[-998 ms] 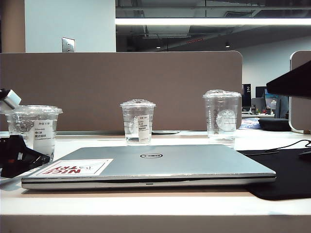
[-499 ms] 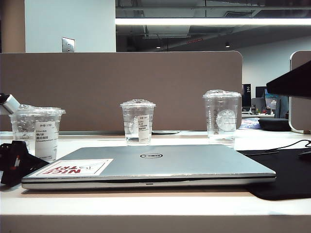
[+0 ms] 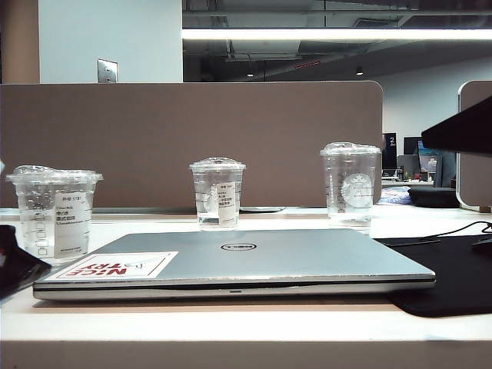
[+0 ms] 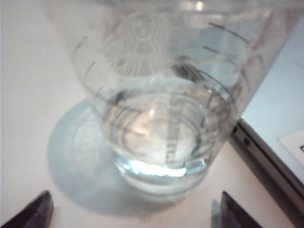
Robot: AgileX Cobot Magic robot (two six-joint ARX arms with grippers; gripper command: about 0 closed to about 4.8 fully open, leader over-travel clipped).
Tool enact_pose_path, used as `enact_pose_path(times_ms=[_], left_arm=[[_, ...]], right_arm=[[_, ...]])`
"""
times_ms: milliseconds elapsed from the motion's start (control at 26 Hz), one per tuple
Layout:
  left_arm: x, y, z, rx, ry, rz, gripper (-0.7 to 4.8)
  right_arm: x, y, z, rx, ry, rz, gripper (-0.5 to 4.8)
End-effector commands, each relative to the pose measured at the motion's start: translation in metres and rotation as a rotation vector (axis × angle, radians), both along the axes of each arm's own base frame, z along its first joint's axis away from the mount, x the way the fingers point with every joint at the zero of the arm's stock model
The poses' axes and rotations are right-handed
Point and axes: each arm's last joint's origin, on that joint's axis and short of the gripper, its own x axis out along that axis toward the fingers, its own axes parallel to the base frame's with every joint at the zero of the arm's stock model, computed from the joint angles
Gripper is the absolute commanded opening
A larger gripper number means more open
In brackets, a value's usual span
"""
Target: Pick up the coffee cup on the left and place it on the left side of the laptop.
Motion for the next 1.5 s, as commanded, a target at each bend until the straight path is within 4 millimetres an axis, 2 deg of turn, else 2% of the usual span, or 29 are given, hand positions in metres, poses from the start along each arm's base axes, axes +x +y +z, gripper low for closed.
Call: enact_pose_path(times_ms=[38, 115, 269, 307, 422, 538, 729, 960, 1113, 1305, 1497], left_arm=[[-0.013, 0.001, 0.003, -0.067, 0.032, 0.041, 4.50], [-0.017, 0.001, 0.007, -0.074, 0.022, 0.040, 4.21], [-0.017, 0.001, 0.013, -0.120, 0.006, 0.036, 4.18], [-0.017, 0.000, 0.014, -0.128, 0.002, 0.038, 3.92], [-0.017, 0.000, 0.016, -0.140, -0.003, 0.041, 2.13], [-0.018, 0.001, 0.012, -0.134, 0.040, 0.052, -0.08], [-0.018, 0.001, 0.013, -0.151, 0.052, 0.065, -0.06], [-0.017, 0.001, 0.031, -0.198, -0.055, 0.062, -0.06], [-0.017, 0.003, 0.054, -0.184, -0.215, 0.114, -0.06], [-0.025, 0.003, 0.085, -0.161, -0.424, 0.096, -0.06], [-0.047, 0.003, 0.117, -0.197, -0.592, 0.078, -0.06]], right_arm=[[0.000, 0.000, 0.000, 0.011, -0.007, 0.001, -0.04], [0.000, 0.000, 0.000, 0.011, -0.007, 0.000, -0.05], [0.000, 0.000, 0.000, 0.011, -0.007, 0.001, -0.04], [0.000, 0.000, 0.000, 0.011, -0.007, 0.000, -0.04], [0.000, 0.000, 0.000, 0.011, -0.007, 0.000, -0.04], [0.000, 0.000, 0.000, 0.011, -0.007, 0.000, -0.04], [0.000, 0.000, 0.000, 0.011, -0.007, 0.000, -0.04], [0.000, 0.000, 0.000, 0.011, -0.007, 0.000, -0.04], [0.000, 0.000, 0.000, 0.011, -0.007, 0.000, -0.04], [0.000, 0.000, 0.000, 0.011, -0.007, 0.000, -0.04], [0.000, 0.000, 0.000, 0.011, -0.007, 0.000, -0.04]])
